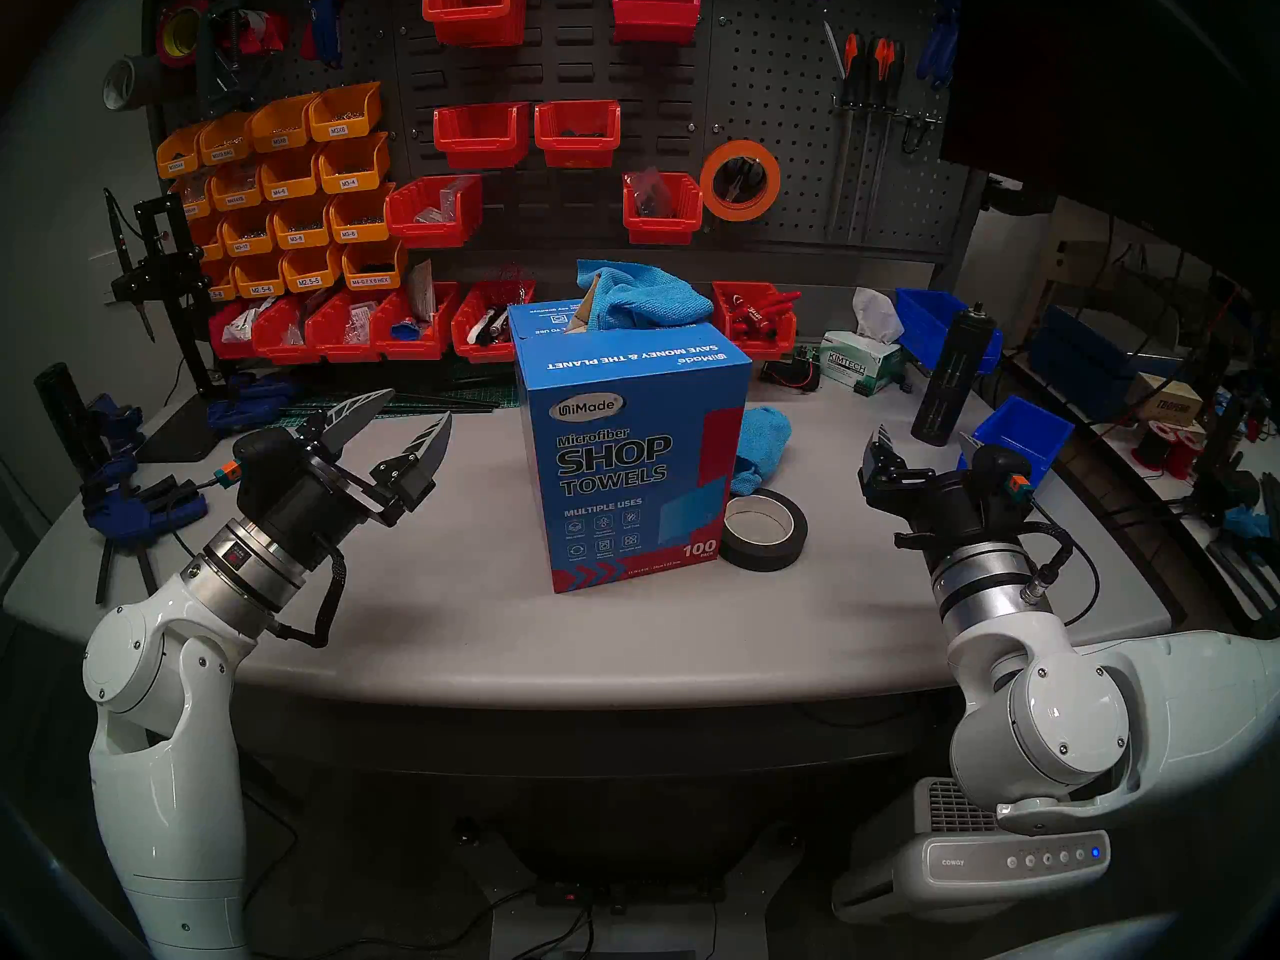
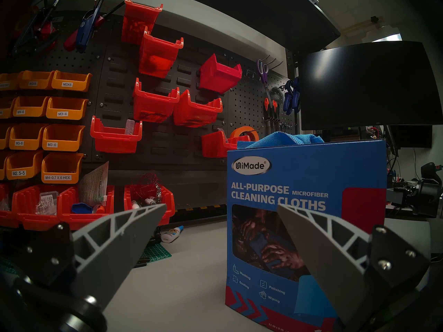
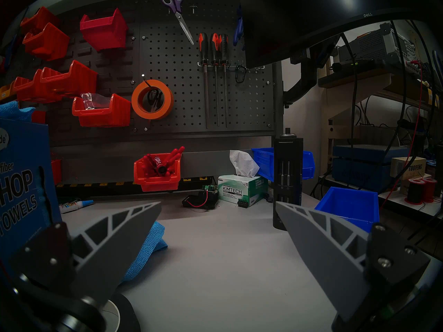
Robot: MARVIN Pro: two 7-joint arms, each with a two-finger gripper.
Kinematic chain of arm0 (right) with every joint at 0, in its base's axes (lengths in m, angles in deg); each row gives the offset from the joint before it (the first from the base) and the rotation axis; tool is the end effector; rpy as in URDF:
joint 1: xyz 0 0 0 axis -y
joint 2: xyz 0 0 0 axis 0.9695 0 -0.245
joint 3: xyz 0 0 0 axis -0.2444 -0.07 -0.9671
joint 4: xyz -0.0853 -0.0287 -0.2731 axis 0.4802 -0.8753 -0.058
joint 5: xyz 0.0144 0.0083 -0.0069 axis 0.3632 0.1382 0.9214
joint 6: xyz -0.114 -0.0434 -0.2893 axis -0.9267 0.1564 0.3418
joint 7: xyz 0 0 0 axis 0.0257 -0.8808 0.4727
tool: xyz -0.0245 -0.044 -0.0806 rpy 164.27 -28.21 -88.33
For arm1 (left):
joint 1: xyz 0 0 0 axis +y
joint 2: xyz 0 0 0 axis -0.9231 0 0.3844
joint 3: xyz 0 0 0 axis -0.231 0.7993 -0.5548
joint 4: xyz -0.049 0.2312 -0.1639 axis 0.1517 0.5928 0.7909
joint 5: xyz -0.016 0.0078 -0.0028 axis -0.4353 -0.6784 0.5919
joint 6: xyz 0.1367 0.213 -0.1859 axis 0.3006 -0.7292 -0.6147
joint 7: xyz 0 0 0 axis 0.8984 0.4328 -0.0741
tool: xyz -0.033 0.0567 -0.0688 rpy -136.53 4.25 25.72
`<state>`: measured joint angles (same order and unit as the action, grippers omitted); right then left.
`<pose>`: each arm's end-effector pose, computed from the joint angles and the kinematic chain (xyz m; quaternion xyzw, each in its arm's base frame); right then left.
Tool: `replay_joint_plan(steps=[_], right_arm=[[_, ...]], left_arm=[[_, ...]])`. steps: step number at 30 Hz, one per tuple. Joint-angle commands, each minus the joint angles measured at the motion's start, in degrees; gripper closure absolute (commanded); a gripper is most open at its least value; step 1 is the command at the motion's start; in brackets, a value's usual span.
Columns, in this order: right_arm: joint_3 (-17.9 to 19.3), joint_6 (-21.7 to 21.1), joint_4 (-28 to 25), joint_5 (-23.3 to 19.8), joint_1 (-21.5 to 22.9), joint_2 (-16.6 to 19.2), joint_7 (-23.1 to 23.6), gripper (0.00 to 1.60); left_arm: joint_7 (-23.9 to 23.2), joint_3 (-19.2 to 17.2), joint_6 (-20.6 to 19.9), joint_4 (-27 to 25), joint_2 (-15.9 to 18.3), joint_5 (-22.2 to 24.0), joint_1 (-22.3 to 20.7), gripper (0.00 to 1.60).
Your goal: Take out a shop towel
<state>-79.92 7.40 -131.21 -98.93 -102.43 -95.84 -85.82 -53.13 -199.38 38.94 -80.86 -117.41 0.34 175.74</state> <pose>0.2659 -0.0344 -0.1628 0.6758 -0.0595 0.7335 0.0408 0.2898 0.1188 -0.1688 0.5869 -0.1578 0.7661 0.2093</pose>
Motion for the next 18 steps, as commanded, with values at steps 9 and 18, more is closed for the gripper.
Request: replay_joint_plan(steps=[9, 18], right_arm=[[0.95, 0.13, -0.51, 1.31, 0.97, 0.13, -0.21, 0.0], [0.95, 0.13, -0.51, 1.31, 0.97, 0.13, -0.21, 0.0]], left_arm=[[0.05, -0.15, 0.21, -1.58, 0.15, 0.32, -0.92, 0.0], [0.05, -0.15, 0.21, -1.58, 0.14, 0.32, -0.92, 0.0]])
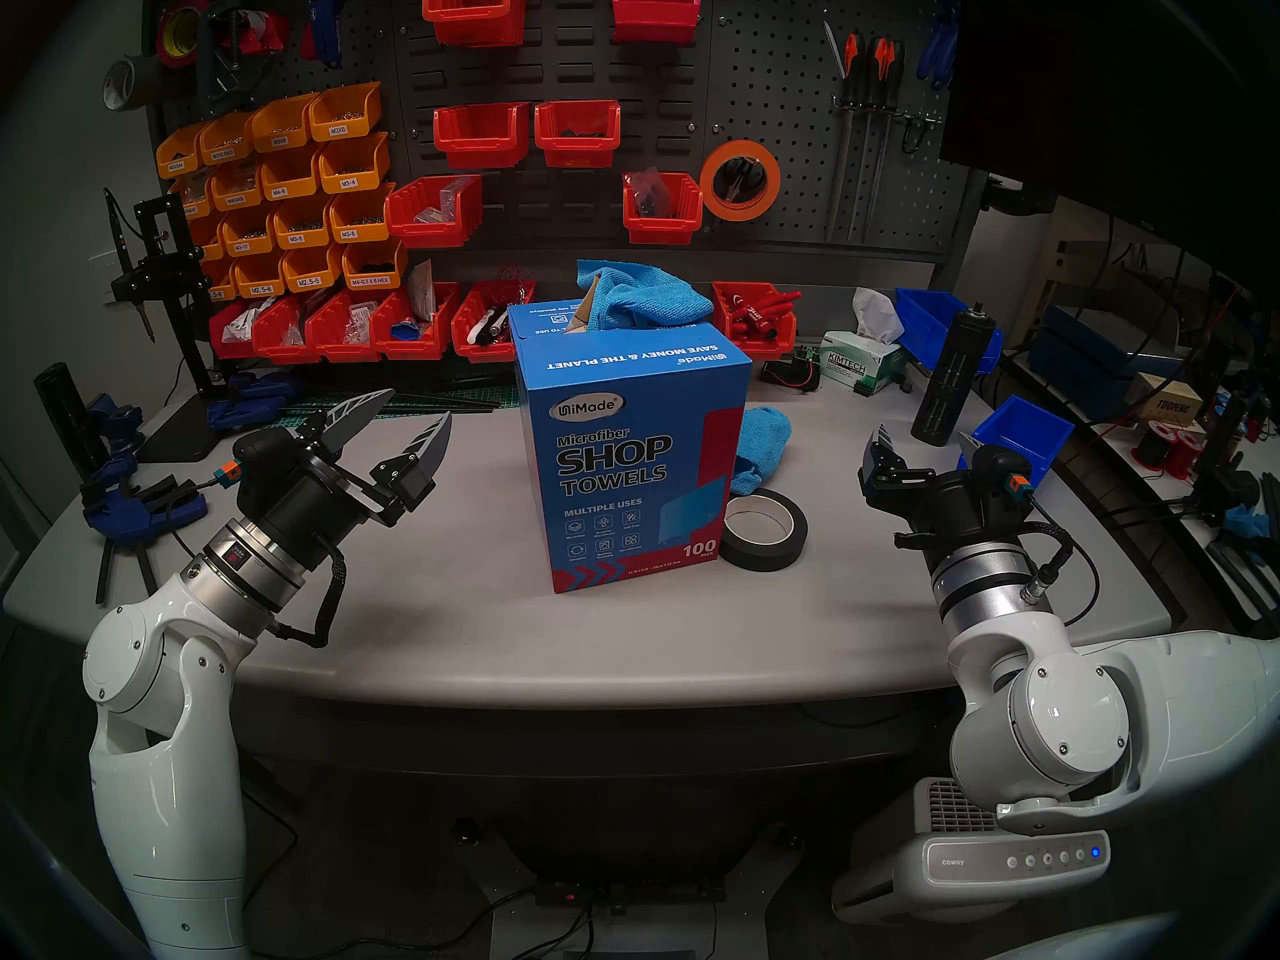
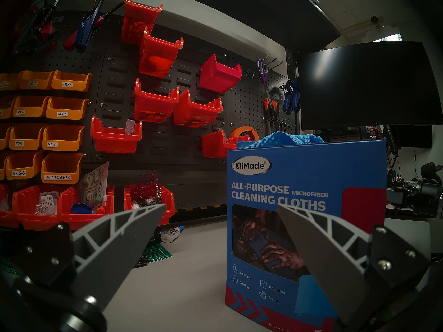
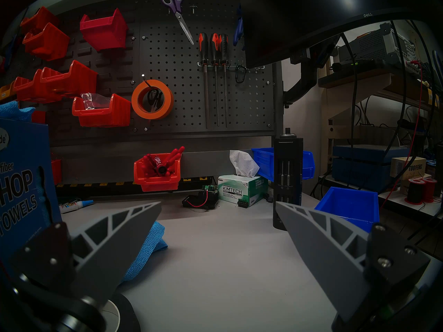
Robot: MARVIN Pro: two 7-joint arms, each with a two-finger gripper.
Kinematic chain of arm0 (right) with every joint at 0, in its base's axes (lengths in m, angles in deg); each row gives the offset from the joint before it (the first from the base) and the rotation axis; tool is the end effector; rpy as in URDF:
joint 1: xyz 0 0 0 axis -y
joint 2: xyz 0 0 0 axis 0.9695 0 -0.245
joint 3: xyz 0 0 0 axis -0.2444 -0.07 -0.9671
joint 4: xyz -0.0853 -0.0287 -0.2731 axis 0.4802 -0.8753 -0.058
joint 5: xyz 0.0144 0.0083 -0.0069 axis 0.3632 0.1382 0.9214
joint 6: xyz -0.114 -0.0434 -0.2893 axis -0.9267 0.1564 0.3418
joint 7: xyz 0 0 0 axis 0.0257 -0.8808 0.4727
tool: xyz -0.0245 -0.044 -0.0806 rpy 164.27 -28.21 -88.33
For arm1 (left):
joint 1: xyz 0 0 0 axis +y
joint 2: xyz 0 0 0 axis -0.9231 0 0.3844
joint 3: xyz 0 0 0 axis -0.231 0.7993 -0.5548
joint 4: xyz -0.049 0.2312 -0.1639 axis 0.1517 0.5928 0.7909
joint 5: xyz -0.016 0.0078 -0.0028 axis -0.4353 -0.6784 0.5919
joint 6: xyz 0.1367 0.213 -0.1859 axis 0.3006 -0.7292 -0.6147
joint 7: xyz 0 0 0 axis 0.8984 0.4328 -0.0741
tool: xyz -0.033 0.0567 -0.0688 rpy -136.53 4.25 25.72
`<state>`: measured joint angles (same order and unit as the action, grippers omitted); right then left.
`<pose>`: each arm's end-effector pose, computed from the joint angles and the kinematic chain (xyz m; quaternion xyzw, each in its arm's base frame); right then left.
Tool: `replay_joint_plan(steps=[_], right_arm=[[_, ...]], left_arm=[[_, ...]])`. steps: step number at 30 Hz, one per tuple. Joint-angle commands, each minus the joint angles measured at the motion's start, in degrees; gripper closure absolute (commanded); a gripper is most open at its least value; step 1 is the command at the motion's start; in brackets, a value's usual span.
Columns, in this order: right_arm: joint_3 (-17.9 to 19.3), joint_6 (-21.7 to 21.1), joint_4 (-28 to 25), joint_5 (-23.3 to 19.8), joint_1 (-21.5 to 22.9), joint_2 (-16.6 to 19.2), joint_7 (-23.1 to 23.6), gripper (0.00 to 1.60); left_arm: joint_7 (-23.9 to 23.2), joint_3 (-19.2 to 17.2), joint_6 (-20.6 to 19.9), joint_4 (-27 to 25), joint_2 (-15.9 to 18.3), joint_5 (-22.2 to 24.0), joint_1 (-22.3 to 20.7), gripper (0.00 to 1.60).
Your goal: Take out a shop towel
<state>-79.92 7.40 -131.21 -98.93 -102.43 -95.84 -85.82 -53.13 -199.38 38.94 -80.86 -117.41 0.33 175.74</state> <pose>0.2659 -0.0344 -0.1628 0.6758 -0.0595 0.7335 0.0408 0.2898 0.1188 -0.1688 0.5869 -0.1579 0.7660 0.2093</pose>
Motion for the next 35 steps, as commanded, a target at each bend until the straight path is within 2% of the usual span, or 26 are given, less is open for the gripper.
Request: replay_joint_plan(steps=[1, 35], right_arm=[[0.95, 0.13, -0.51, 1.31, 0.97, 0.13, -0.2, 0.0], [0.95, 0.13, -0.51, 1.31, 0.97, 0.13, -0.21, 0.0]], left_arm=[[0.06, -0.15, 0.21, -1.58, 0.14, 0.33, -0.92, 0.0], [0.05, -0.15, 0.21, -1.58, 0.13, 0.32, -0.92, 0.0]])
